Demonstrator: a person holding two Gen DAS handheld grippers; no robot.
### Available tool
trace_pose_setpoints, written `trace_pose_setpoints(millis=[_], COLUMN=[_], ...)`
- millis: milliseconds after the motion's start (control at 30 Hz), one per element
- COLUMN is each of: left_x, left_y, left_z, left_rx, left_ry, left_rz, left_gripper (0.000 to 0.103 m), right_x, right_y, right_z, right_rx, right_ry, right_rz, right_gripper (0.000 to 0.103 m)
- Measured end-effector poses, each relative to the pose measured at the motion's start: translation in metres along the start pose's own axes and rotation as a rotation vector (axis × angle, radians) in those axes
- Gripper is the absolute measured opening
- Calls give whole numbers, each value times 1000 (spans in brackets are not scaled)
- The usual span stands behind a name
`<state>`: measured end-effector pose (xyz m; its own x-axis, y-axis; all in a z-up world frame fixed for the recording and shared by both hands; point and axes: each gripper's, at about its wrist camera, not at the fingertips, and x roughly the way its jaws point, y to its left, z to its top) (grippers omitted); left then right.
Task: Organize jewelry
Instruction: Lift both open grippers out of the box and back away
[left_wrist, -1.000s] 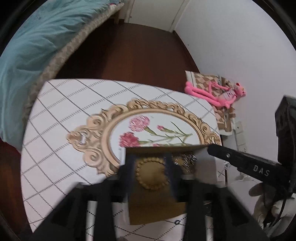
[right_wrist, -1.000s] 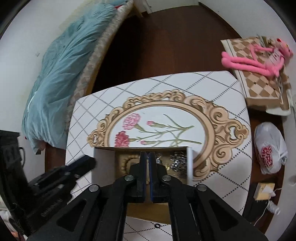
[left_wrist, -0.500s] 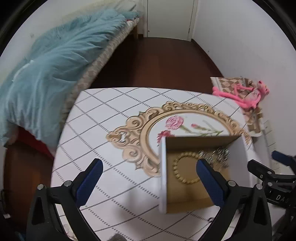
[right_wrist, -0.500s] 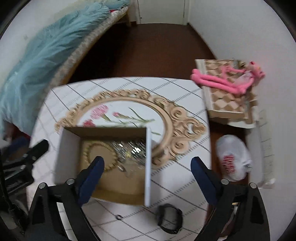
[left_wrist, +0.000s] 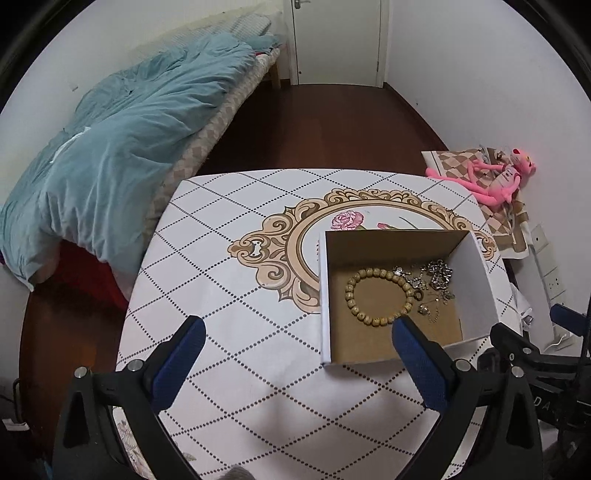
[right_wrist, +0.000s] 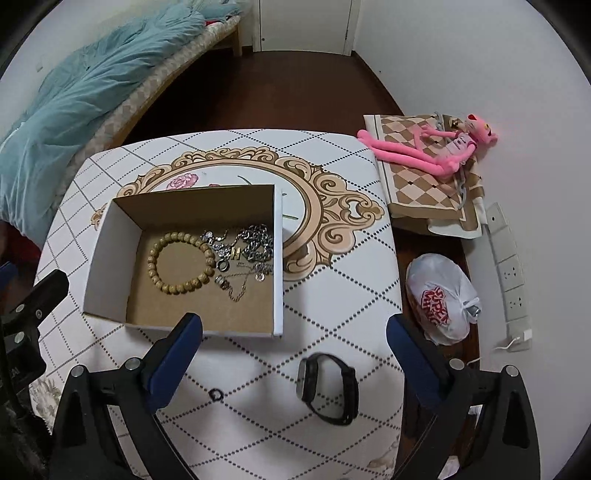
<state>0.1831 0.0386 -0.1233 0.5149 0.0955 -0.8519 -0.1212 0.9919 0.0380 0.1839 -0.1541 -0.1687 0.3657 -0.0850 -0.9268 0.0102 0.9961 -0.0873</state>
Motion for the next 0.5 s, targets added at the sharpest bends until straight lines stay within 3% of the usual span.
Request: trace_pose_setpoints(millis=[500], left_x=[-94], left_y=[-1], left_z=[-22], left_rx=[-16], left_ry=[-151], left_rz=[-14], left_gripper=[103], right_x=[-117], right_y=[-11], right_z=[-32], right_rx=[36], right_ry=[-232], right_rz=[-16], right_gripper=[101])
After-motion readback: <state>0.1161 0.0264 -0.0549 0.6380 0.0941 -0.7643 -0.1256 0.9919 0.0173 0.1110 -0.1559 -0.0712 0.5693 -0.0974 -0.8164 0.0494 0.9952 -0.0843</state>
